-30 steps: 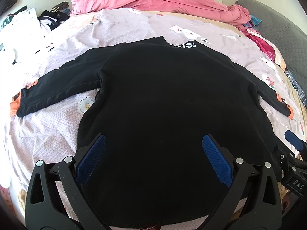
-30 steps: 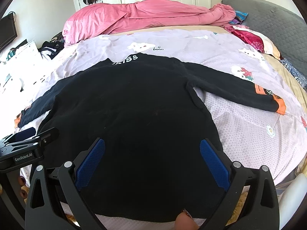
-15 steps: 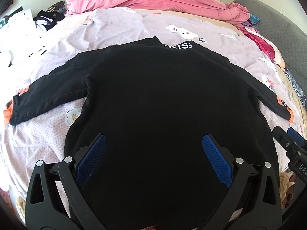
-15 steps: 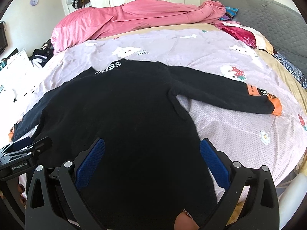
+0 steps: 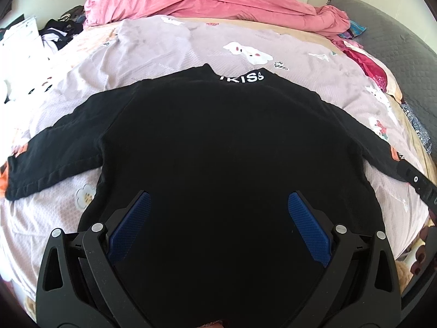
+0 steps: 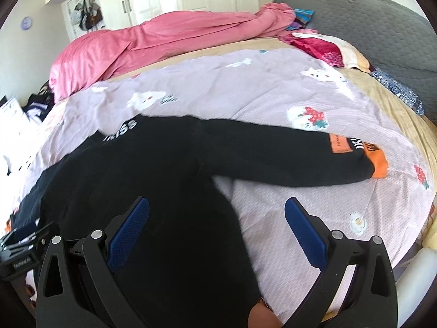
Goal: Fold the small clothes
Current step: 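Move the right gripper to the orange sleeve cuff and grasp it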
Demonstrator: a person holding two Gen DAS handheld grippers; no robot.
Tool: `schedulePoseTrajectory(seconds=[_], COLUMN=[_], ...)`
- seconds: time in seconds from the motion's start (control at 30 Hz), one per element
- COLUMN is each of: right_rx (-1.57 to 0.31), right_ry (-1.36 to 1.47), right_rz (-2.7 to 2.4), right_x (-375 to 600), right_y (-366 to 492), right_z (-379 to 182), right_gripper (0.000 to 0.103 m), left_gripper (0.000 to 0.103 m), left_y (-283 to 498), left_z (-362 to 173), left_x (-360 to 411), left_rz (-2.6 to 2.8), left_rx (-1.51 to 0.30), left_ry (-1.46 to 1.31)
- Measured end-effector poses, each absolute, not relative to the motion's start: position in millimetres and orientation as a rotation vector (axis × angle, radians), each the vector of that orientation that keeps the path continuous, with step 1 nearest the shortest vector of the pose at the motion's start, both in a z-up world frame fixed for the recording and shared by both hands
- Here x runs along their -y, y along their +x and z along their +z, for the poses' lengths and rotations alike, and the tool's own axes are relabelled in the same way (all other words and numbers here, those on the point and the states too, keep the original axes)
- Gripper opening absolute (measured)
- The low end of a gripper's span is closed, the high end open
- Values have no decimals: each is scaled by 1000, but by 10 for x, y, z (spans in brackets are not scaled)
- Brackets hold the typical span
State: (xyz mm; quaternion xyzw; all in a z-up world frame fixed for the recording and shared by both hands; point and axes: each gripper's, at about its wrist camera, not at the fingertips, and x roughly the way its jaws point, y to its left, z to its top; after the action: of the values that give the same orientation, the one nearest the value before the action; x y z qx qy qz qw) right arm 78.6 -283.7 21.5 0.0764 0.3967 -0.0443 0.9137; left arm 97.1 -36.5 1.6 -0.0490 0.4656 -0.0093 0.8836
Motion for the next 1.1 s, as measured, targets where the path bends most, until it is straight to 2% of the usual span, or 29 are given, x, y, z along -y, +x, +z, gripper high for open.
schedulePoseTrajectory(seconds=[1.1], right_rx=[-874], right_ry=[417], right_rz=[-450], right_x=[4324], right_y=[1173], right_z=[-214], right_gripper=[99], left_gripper=[95], left_y=[1881], left_z=[-95], left_x=[688], left_rz=[-82], left_rx=[-999], left_ry=[-95])
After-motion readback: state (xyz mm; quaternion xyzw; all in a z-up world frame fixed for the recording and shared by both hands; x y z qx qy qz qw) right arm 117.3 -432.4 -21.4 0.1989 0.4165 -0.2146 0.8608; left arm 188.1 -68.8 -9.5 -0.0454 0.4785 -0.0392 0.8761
